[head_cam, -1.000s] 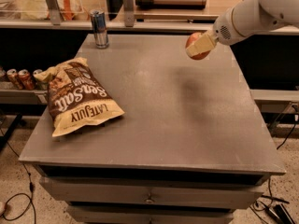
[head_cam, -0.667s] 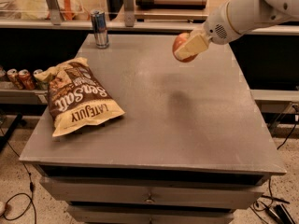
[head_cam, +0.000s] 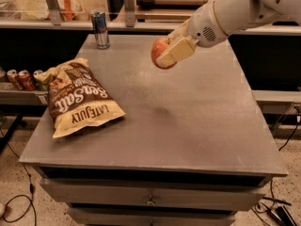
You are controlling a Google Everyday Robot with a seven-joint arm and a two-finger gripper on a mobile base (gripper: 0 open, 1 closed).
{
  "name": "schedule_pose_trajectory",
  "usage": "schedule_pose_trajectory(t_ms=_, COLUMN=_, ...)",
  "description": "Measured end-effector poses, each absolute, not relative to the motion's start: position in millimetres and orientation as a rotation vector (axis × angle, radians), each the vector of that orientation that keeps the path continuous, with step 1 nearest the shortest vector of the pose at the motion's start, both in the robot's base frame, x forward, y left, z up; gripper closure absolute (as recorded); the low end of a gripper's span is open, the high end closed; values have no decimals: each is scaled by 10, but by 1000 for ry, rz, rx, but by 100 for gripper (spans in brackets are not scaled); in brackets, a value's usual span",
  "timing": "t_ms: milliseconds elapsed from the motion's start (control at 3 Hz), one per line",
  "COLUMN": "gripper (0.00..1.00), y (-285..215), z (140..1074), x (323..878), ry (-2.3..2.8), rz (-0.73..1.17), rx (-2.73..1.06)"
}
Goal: Move apple near brown chip bag
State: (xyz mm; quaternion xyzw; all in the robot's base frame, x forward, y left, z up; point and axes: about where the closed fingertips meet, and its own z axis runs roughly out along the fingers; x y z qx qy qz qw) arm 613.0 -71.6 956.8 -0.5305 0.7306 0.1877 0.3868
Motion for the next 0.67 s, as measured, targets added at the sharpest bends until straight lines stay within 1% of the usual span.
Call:
schedule_pose_trajectory(t_ms=333, gripper=100, y=-732, z=9561, x=6144, ry=1866, rz=473, rx=-1343)
schedule_pose_trajectory(t_ms=667, gripper=100, y=-608, z=9434, x=6119, ry=1865, rz=473, rx=-1381)
